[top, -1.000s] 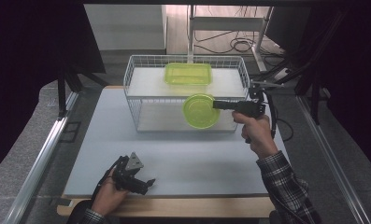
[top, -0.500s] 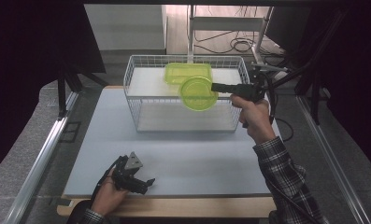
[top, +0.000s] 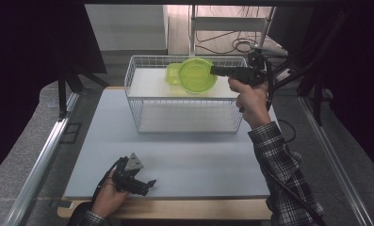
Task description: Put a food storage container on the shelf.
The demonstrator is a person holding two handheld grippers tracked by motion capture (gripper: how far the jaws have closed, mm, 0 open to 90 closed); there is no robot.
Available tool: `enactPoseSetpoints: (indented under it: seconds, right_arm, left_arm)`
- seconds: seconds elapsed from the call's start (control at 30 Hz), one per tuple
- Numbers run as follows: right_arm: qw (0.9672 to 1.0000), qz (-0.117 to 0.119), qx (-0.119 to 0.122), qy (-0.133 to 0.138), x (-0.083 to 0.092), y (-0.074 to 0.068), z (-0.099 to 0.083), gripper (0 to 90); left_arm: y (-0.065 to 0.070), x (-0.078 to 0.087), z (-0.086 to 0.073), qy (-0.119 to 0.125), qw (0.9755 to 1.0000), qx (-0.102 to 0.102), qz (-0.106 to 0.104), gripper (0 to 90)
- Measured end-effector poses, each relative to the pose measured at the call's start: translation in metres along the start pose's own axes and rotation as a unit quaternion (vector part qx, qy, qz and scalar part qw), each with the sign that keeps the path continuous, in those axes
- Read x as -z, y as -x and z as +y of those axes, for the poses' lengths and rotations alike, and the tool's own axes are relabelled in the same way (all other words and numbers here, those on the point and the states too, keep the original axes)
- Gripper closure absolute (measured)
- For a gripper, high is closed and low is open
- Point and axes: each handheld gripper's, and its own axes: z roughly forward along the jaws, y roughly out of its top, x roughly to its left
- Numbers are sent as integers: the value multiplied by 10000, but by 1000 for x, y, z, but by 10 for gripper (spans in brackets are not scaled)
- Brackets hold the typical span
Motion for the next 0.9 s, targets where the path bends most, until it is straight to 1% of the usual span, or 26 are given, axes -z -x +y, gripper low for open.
enactPoseSetpoints:
  seconds: [0.03,0.07,0.23,0.3,0.33,0.37,0.4,0.53,0.67,0.73,0.83,0.9]
  right_arm:
    - [10000,-18,12,29,-2,-1,2,811]
    - [9999,-96,25,65,-5,-2,7,811]
    - [9997,-190,37,136,-13,-3,16,810]
    - [9996,-237,56,149,-19,-4,20,810]
    - [9994,-307,62,167,-24,-4,22,810]
    - [9994,-307,62,167,-24,-4,22,810]
    - [9993,-325,50,186,-29,-2,24,810]
    - [9991,-381,3,180,-34,1,25,810]
    - [9988,-437,-117,202,-41,6,26,810]
    - [9984,-524,-141,183,-44,9,26,808]
    - [9982,-536,-179,200,-45,10,26,805]
    - [9979,-600,-153,200,-46,9,26,795]
  left_arm:
    - [0,0,0,1,10000,1,-2,18]
    - [0,0,0,-5,10000,-2,-6,18]
    - [0,0,0,-10,10000,-3,-16,18]
    - [0,0,0,-21,10000,-4,-24,19]
    - [0,0,0,-22,10000,-16,-15,19]
    - [0,0,0,-22,10000,-16,-15,19]
    - [0,0,0,-23,10000,-22,-19,19]
    - [0,0,0,-28,10000,-35,-17,19]
    - [0,0,0,-31,10000,-40,-20,20]
    - [0,-1,-1,-40,10000,-52,-20,20]
    - [0,-1,-1,-45,10000,-49,-25,20]
    - [1,-1,-1,-55,10000,-59,-22,20]
